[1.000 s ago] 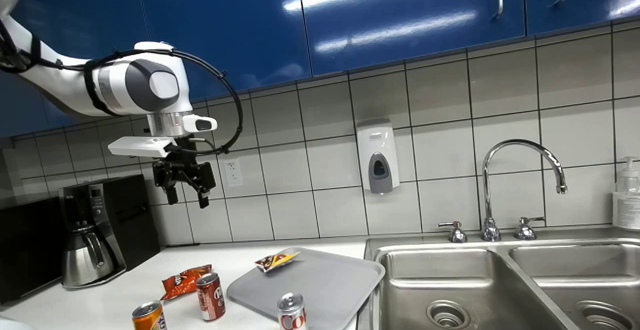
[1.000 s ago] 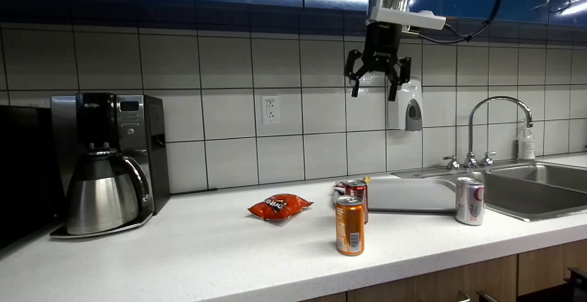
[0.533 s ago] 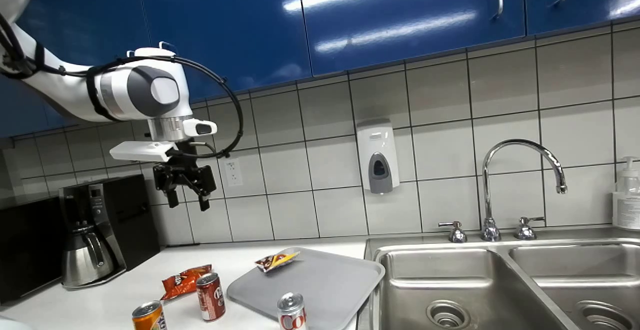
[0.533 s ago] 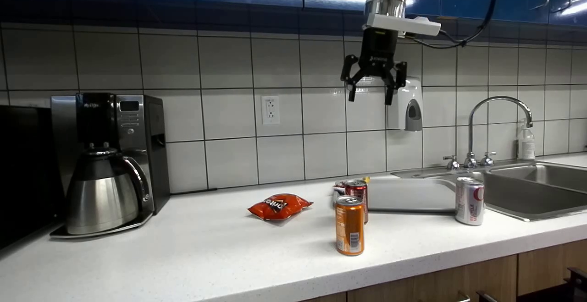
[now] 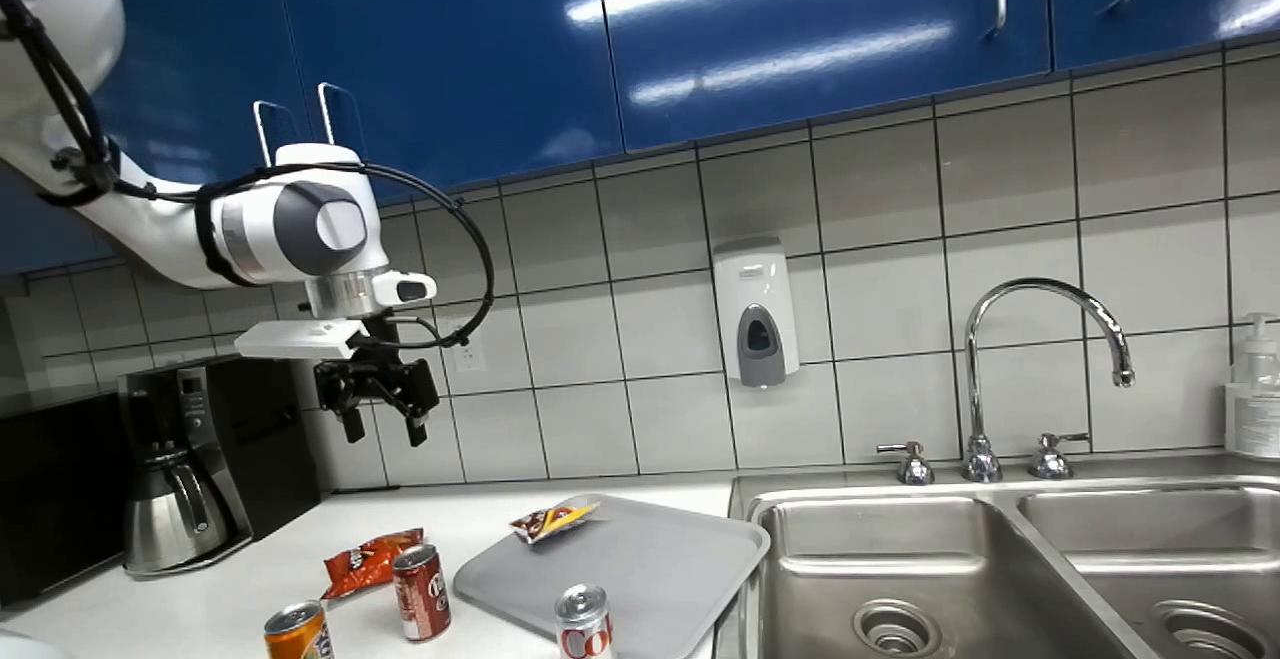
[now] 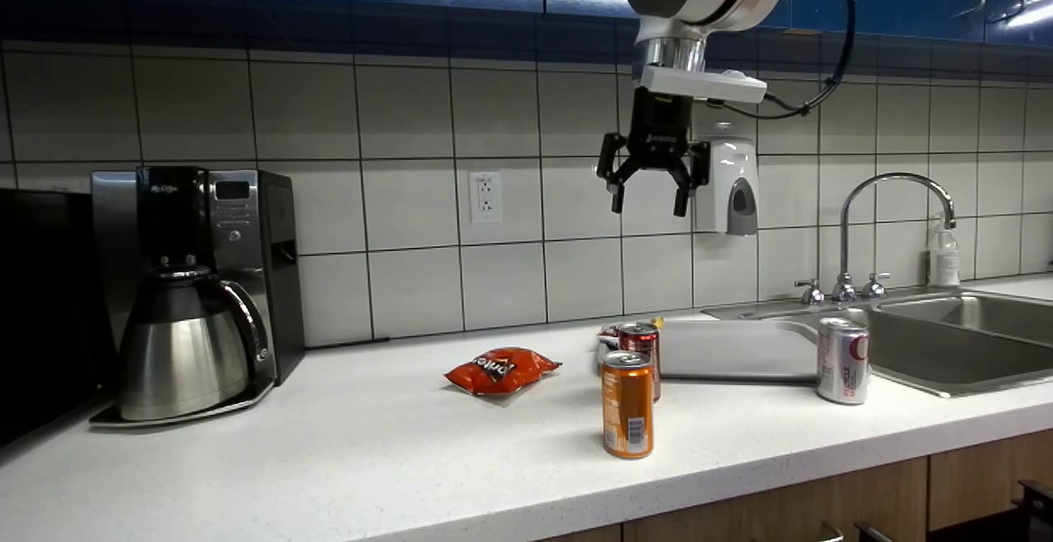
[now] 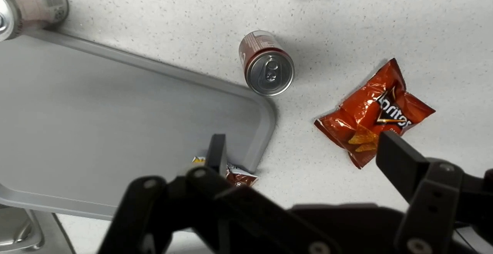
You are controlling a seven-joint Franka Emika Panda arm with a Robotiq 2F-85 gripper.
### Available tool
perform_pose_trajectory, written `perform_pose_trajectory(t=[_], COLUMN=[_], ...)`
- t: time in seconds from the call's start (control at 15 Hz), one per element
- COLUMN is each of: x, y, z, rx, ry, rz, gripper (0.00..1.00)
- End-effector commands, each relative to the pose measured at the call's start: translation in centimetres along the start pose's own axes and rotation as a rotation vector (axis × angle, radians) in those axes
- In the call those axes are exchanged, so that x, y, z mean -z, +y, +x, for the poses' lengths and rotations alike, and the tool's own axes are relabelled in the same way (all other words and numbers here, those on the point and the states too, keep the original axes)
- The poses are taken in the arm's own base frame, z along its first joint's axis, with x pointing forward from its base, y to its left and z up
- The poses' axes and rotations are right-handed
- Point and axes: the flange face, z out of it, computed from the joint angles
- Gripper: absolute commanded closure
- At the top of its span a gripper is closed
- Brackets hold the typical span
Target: Put the cans on the grey tray.
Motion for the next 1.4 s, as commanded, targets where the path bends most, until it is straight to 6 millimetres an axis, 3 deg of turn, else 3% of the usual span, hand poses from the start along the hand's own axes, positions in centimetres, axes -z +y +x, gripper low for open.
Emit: perform_pose_trajectory(t=[0.0, 1.33], x=[-2.0, -12.1], y=[-0.5, -2.4], z=[0.9, 0.9], rx=[0.023, 0.148], ry=[-0.002, -0.055], rz=[-0.014, -0.12], gripper=[0.0, 0.0])
